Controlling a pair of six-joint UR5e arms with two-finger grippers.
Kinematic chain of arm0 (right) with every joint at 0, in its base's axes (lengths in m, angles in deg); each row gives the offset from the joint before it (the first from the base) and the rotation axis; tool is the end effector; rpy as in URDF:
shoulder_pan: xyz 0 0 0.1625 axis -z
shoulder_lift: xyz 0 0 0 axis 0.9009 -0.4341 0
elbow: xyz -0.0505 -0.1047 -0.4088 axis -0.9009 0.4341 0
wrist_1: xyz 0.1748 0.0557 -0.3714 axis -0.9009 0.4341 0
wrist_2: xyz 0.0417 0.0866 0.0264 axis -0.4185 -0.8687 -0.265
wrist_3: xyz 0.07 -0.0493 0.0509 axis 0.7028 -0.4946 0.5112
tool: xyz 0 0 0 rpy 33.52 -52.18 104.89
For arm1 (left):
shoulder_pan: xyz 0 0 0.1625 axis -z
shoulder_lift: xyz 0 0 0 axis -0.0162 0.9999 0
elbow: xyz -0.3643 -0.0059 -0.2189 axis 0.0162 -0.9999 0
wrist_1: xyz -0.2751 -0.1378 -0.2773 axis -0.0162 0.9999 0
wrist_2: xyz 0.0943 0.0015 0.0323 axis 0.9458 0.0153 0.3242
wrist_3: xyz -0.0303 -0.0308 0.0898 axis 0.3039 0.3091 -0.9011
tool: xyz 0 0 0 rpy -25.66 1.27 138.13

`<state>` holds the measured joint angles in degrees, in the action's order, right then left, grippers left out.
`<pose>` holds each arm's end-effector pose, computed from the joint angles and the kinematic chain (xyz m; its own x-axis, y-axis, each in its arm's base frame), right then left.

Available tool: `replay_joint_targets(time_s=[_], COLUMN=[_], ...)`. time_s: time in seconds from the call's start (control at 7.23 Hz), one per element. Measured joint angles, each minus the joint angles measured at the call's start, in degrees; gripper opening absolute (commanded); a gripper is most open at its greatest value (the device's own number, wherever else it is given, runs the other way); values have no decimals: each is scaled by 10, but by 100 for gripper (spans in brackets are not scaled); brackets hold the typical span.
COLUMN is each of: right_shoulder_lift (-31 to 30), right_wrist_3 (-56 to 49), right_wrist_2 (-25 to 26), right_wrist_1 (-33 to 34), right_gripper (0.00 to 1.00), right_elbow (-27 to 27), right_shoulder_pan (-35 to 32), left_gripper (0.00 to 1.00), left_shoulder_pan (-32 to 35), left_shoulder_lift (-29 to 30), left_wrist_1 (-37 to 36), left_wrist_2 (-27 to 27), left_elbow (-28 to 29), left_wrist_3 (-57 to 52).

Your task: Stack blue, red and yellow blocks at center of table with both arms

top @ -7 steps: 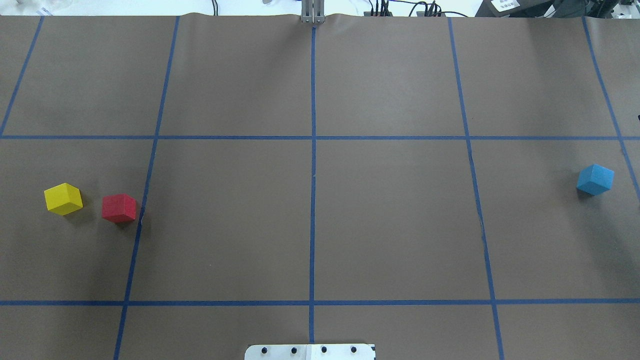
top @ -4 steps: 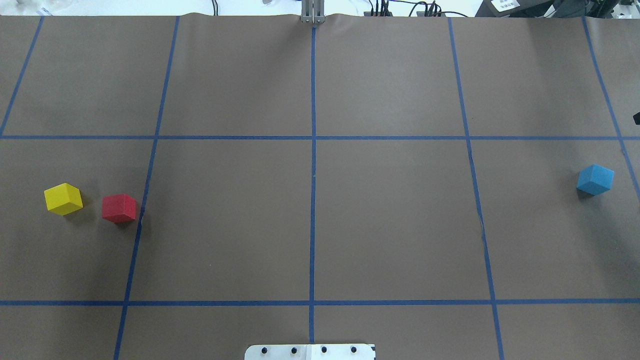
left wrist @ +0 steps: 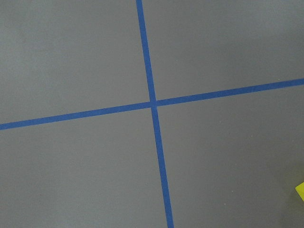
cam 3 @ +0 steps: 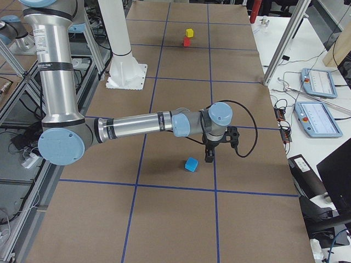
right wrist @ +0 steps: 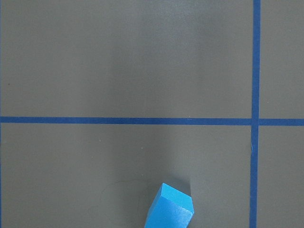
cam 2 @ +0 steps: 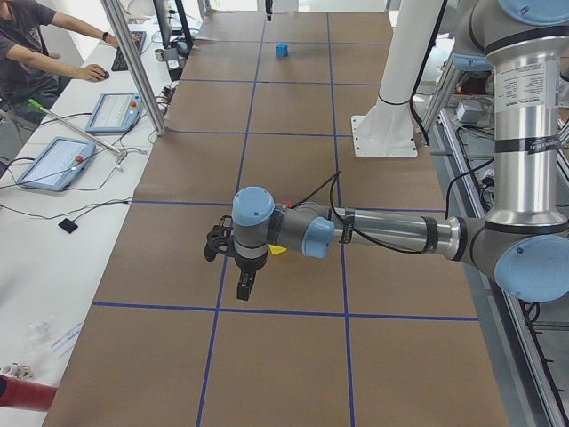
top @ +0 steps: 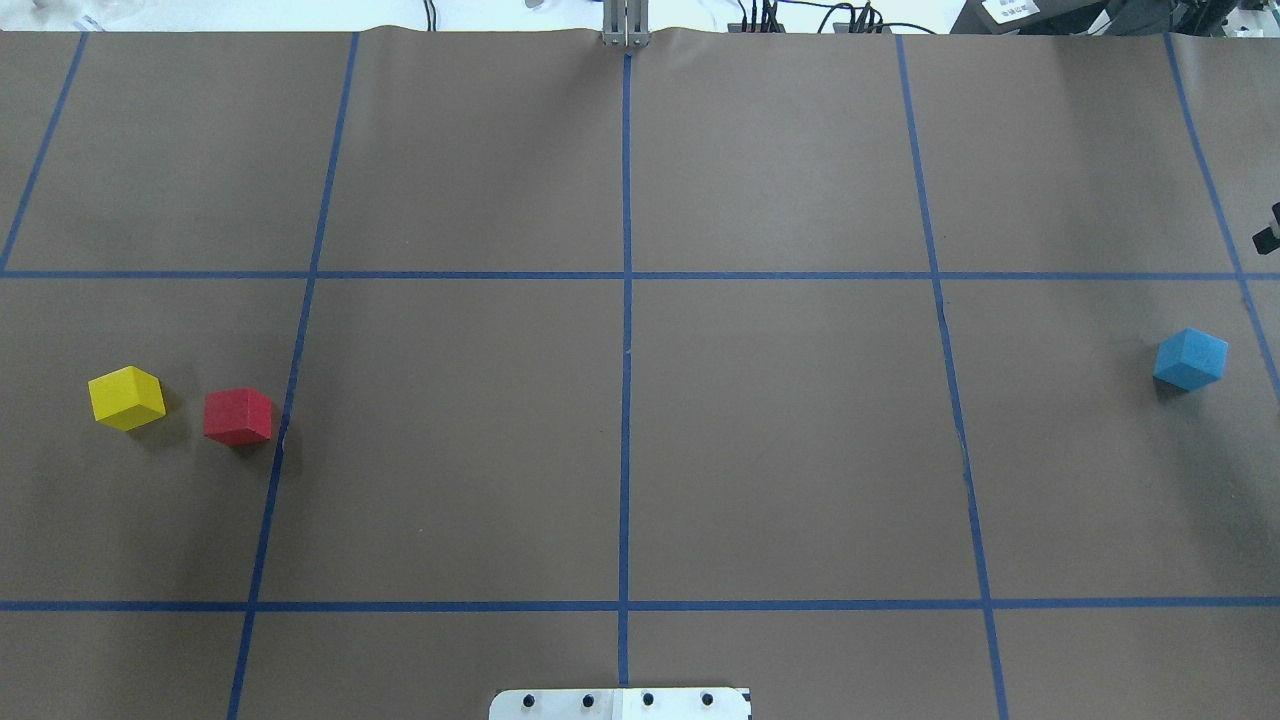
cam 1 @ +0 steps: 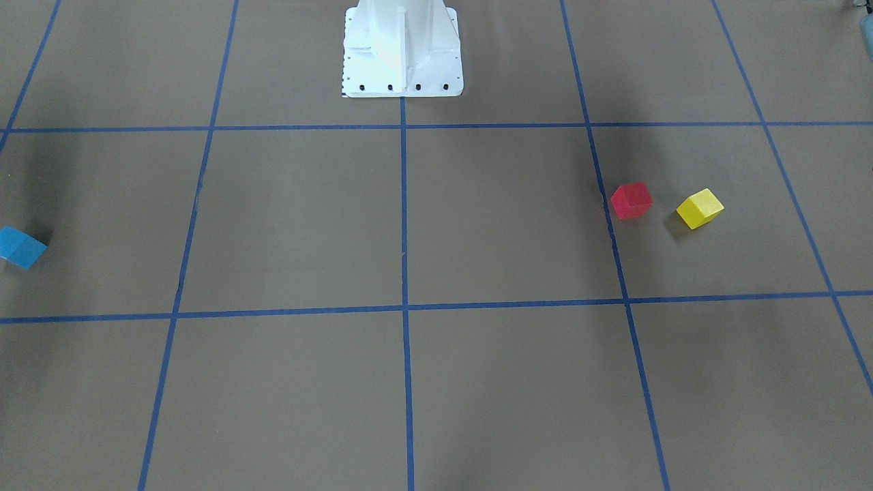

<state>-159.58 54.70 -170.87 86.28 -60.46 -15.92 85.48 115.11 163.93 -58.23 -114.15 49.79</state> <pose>-0.0329 -0.5320 0.5679 0.6481 -0.0067 0.7615 0.0165 0.9998 -0.0053 -0.0244 -0.4672 0.6050 0.7468 0.1420 -0.6497 -0.0235 0.9820 0.1876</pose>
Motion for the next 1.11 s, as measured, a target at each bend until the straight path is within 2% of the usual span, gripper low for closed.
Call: replay_joint_targets(time_s=[0.42, 0.83, 1.11], right_shoulder_lift=[-13, -51, -59], right_wrist_3=[26, 211, 289], right_wrist_2=[3, 44, 69], right_wrist_1=[-22, -139, -165], right_gripper=[100, 100, 100], right_elbow=[0, 2, 7], right_shoulder_pan=[34, 82, 108], left_gripper=[100, 100, 100], left_shoulder_pan=[0, 0, 0], left_shoulder_lift=[0, 0, 0], left_wrist_1=[0, 0, 0], left_wrist_2=[-1, -1, -1], left_elbow=[-1, -3, -4], left_wrist_3=[0, 0, 0])
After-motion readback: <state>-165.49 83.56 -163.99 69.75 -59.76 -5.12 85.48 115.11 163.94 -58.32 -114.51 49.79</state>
